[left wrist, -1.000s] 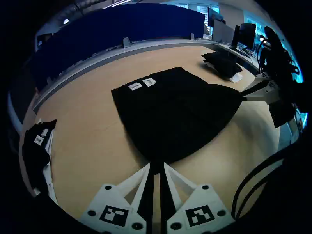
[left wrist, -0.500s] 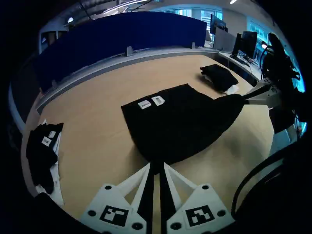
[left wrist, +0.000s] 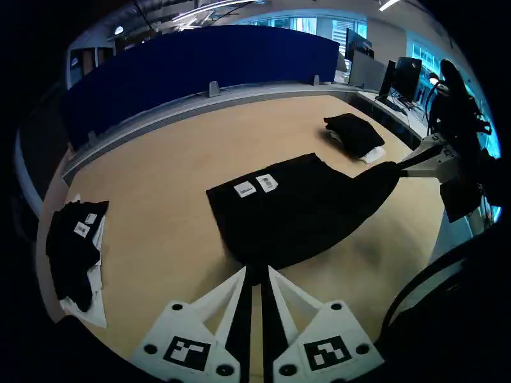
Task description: Fold towel
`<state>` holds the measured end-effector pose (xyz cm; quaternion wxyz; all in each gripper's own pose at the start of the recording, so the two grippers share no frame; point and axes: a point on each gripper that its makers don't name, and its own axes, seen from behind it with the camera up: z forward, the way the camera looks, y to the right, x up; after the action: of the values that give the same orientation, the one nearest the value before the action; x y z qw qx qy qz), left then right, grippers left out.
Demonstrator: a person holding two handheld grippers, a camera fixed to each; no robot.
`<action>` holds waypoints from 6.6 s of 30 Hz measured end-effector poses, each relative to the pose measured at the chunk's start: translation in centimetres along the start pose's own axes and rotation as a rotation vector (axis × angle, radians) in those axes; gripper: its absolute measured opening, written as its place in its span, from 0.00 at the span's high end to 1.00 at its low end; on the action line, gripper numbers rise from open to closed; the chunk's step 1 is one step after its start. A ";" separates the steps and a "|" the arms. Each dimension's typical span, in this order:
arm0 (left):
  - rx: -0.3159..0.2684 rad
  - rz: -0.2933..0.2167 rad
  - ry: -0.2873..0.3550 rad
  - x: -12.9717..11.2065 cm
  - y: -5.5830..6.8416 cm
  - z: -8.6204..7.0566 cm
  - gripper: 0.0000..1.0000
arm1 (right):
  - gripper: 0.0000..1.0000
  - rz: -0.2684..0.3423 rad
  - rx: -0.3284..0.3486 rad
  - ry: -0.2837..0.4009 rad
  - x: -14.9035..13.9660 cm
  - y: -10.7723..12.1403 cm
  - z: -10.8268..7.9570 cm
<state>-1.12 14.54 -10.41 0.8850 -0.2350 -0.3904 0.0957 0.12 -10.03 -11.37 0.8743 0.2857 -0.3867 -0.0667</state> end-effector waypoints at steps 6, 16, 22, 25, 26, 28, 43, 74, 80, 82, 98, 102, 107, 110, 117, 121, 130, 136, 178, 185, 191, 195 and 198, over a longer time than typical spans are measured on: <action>0.000 -0.007 -0.003 0.1 -0.1 0.0 0.91 | 0.87 0.007 0.002 -0.009 0.1 0.1 0.3; -0.001 -0.015 -0.013 1.6 -1.2 1.4 0.91 | 0.87 0.016 0.004 -0.034 1.5 1.4 1.1; -0.001 -0.006 -0.009 3.4 -2.2 3.0 0.91 | 0.87 0.008 -0.001 -0.051 2.8 2.8 2.3; 0.000 0.006 -0.010 4.2 -2.8 4.0 0.91 | 0.87 0.013 0.000 -0.055 3.4 3.5 3.0; -0.001 0.009 -0.013 4.4 -2.9 4.4 0.91 | 0.87 0.016 0.000 -0.056 3.6 3.8 3.2; -0.002 0.012 -0.019 4.7 -3.3 5.1 0.91 | 0.87 0.023 0.001 -0.058 3.9 4.3 3.8; -0.003 0.059 -0.103 4.5 -4.7 11.3 0.91 | 0.87 0.086 0.001 -0.123 3.3 7.4 8.6; -0.031 0.070 -0.184 4.0 -6.3 16.8 0.80 | 0.87 0.151 -0.011 -0.160 2.9 10.3 13.5; -0.021 0.067 -0.178 4.6 -6.7 17.3 0.69 | 0.85 0.158 -0.024 -0.158 3.0 10.8 14.4; -0.019 0.065 -0.177 4.8 -6.8 17.5 0.64 | 0.83 0.158 -0.032 -0.153 3.2 11.1 14.7; 0.023 0.091 -0.147 6.3 -8.2 17.9 0.24 | 0.36 0.098 -0.118 -0.094 4.4 13.6 15.6; 0.034 0.085 -0.131 6.8 -8.7 17.5 0.13 | 0.14 0.090 -0.136 -0.074 4.8 14.1 15.5; 0.044 0.066 -0.112 7.3 -9.4 16.8 0.12 | 0.12 0.087 -0.144 -0.064 5.1 14.3 15.2; 0.050 0.060 -0.108 7.4 -9.7 16.5 0.10 | 0.08 0.090 -0.142 -0.061 5.3 14.2 15.0; 0.050 0.051 -0.106 7.2 -9.7 16.0 0.06 | 0.04 0.086 -0.140 -0.061 5.3 13.9 14.7; 0.048 0.050 -0.104 7.1 -9.7 15.8 0.06 | 0.00 0.085 -0.141 -0.063 5.2 13.8 14.6; 0.064 0.039 -0.093 6.8 -9.8 14.8 0.06 | 0.00 0.082 -0.130 -0.061 5.0 13.2 13.9; 0.094 0.008 -0.084 5.9 -10.1 13.3 0.06 | 0.00 0.059 -0.110 -0.072 4.6 12.3 13.4; 0.300 -0.288 -0.078 -7.2 -8.8 0.5 0.06 | 0.31 -0.189 0.050 -0.260 -3.9 7.3 11.4; 0.303 -0.280 -0.076 -7.3 -8.8 0.0 0.06 | 0.36 -0.180 0.057 -0.276 -4.9 7.0 11.7; 0.302 -0.277 -0.079 -7.4 -8.8 -0.1 0.06 | 0.69 -0.179 0.037 -0.273 -5.2 7.3 12.0; 0.299 -0.275 -0.081 -7.5 -8.7 0.0 0.06 | 0.76 -0.162 0.037 -0.271 -5.1 7.5 11.9; 0.300 -0.271 -0.082 -7.6 -8.7 0.0 0.06 | 0.86 -0.158 0.037 -0.268 -5.0 7.4 11.8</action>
<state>-6.44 4.25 -11.01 0.8982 -0.0417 -0.4355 0.0423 -12.53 -7.50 -4.14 0.8014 0.3198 -0.4774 -0.1659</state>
